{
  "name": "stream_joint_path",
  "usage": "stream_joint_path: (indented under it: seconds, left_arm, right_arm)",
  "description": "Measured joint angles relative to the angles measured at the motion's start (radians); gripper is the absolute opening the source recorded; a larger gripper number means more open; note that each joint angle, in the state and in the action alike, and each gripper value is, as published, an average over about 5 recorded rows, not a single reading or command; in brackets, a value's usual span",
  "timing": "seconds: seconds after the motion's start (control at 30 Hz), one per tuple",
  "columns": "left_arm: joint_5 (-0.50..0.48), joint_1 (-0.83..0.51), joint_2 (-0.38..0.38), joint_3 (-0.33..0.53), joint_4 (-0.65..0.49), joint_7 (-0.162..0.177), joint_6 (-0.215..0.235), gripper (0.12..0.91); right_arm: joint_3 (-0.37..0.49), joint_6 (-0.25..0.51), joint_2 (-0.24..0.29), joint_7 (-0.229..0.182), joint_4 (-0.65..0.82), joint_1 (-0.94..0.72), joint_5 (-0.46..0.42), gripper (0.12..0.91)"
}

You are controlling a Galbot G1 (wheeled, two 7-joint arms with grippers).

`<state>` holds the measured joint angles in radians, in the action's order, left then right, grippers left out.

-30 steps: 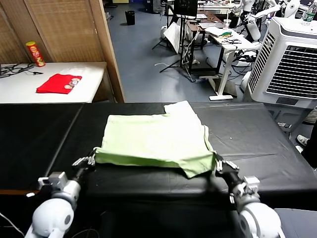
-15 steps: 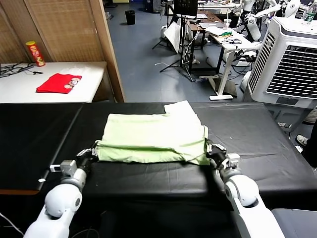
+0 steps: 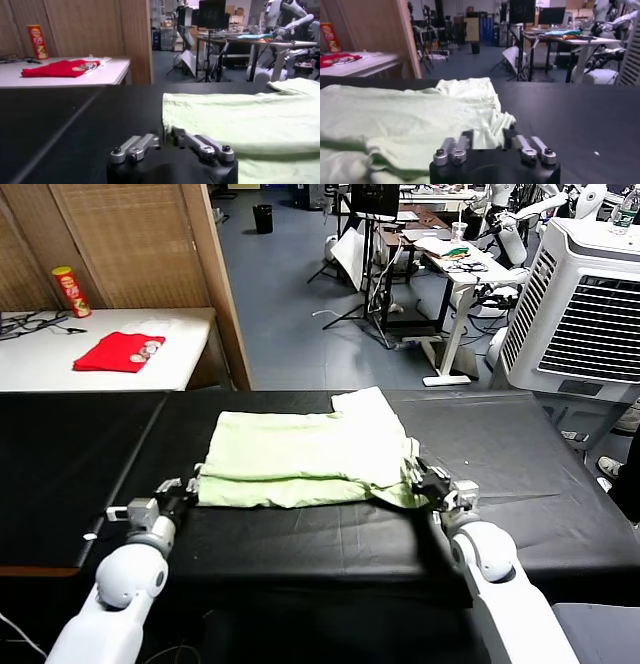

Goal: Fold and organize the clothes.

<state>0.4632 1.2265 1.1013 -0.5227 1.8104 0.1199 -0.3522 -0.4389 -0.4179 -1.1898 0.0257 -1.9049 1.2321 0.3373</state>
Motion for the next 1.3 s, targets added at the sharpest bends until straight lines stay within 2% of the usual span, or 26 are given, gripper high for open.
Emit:
stream_joint_path:
  seconds: [0.1, 0.17, 0.47, 0.6, 0.73, 0.83, 0.9, 0.97, 1.1, 1.2, 1.3]
  left_arm:
    - [0.032, 0.031, -0.005, -0.005, 0.025, -0.007, -0.015, 0.718]
    - [0.059, 0.050, -0.006, -0.007, 0.037, -0.010, -0.026, 0.774]
    - [0.144, 0.075, -0.006, -0.014, 0.035, -0.015, -0.046, 0.798]
    - [0.156, 0.069, -0.005, -0.015, 0.022, -0.022, -0.046, 0.798]
    - [0.158, 0.062, -0.005, -0.013, 0.006, -0.028, -0.044, 0.795]
    - [0.160, 0.062, -0.007, -0.010, -0.001, -0.031, -0.043, 0.743]
    - [0.163, 0.062, -0.007, -0.009, -0.003, -0.032, -0.042, 0.660]
    - [0.168, 0.063, -0.007, -0.007, -0.003, -0.032, -0.041, 0.548]
    - [0.154, 0.067, -0.010, -0.006, 0.003, -0.030, -0.044, 0.332]
    - [0.103, 0.077, -0.020, -0.006, 0.012, -0.027, -0.044, 0.182]
    - [0.038, 0.097, -0.038, -0.010, 0.029, -0.024, -0.046, 0.134]
  right_arm:
    - [0.004, -0.002, -0.003, 0.001, -0.037, 0.041, -0.014, 0.797]
    - [0.005, -0.004, -0.007, 0.000, -0.049, 0.057, -0.017, 0.798]
    - [0.002, -0.007, -0.028, -0.008, -0.052, 0.081, -0.016, 0.788]
    - [0.011, -0.007, -0.038, -0.007, -0.039, 0.080, -0.020, 0.683]
    - [0.014, -0.007, -0.043, -0.007, -0.028, 0.082, -0.024, 0.507]
    - [0.013, -0.007, -0.043, -0.007, -0.027, 0.085, -0.027, 0.340]
    - [0.010, -0.010, -0.041, -0.009, -0.033, 0.089, -0.028, 0.225]
    - [0.006, -0.019, -0.036, -0.016, -0.041, 0.094, -0.028, 0.151]
    - [-0.009, -0.051, -0.021, -0.035, -0.068, 0.112, -0.026, 0.122]
    - [-0.021, -0.074, -0.004, -0.038, -0.094, 0.134, -0.021, 0.122]
    - [-0.033, -0.093, 0.017, -0.036, -0.126, 0.166, -0.015, 0.122]
